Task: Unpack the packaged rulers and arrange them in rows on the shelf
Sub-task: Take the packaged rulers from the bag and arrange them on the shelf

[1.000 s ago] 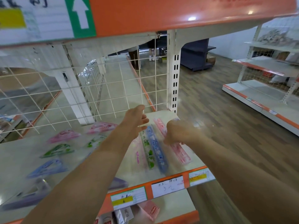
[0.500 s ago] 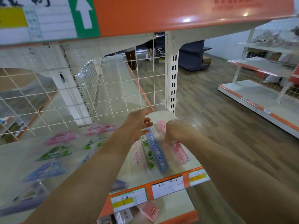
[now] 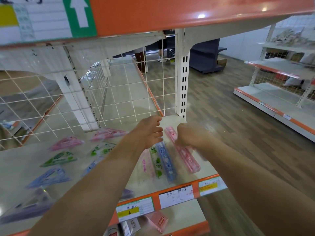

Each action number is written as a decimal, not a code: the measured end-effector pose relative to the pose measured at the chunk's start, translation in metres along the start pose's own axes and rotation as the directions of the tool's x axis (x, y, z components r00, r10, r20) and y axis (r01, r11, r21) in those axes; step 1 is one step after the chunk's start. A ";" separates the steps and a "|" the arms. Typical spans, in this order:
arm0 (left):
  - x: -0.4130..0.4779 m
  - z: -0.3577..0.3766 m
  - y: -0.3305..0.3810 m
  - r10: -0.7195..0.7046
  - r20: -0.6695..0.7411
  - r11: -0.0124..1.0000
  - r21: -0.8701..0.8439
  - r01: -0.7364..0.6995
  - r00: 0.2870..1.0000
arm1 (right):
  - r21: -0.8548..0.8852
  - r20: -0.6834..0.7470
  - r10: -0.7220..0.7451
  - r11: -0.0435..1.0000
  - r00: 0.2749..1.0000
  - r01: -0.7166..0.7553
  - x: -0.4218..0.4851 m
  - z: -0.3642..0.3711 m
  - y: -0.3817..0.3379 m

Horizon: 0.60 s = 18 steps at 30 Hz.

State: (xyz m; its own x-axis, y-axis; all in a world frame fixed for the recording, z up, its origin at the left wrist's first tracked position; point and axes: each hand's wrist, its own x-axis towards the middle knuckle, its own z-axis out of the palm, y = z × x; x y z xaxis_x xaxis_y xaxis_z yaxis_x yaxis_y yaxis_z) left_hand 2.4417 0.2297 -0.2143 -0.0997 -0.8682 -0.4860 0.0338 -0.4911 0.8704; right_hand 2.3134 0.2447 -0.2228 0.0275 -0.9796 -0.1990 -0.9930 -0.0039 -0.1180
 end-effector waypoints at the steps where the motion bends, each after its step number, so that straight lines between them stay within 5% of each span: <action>1: 0.000 0.001 0.000 -0.020 0.020 1.000 -0.004 0.020 1.000 | 0.036 -0.002 -0.001 0.999 1.000 0.001 -0.001 -0.004 0.002; 5: 0.001 0.010 0.000 -0.094 0.066 0.996 0.012 0.093 0.993 | 0.135 0.019 -0.004 0.991 1.000 0.001 -0.006 -0.012 0.009; 12: -0.008 0.029 -0.007 -0.146 0.085 0.989 0.005 0.147 0.986 | -0.064 0.056 -0.040 0.997 0.998 0.044 -0.021 -0.014 0.003; 18: -0.009 0.036 -0.010 -0.141 0.103 0.988 -0.053 0.147 0.985 | -0.041 0.058 -0.043 0.998 0.997 0.046 -0.017 -0.010 0.006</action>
State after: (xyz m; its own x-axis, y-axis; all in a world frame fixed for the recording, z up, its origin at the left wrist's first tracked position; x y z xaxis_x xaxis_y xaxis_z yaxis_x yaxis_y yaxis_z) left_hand 2.4061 0.2454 -0.2156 -0.2056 -0.7786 -0.5929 0.0713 -0.6161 0.7844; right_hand 2.3055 0.2598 -0.2101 0.0769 -0.9652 -0.2499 -0.9946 -0.0567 -0.0871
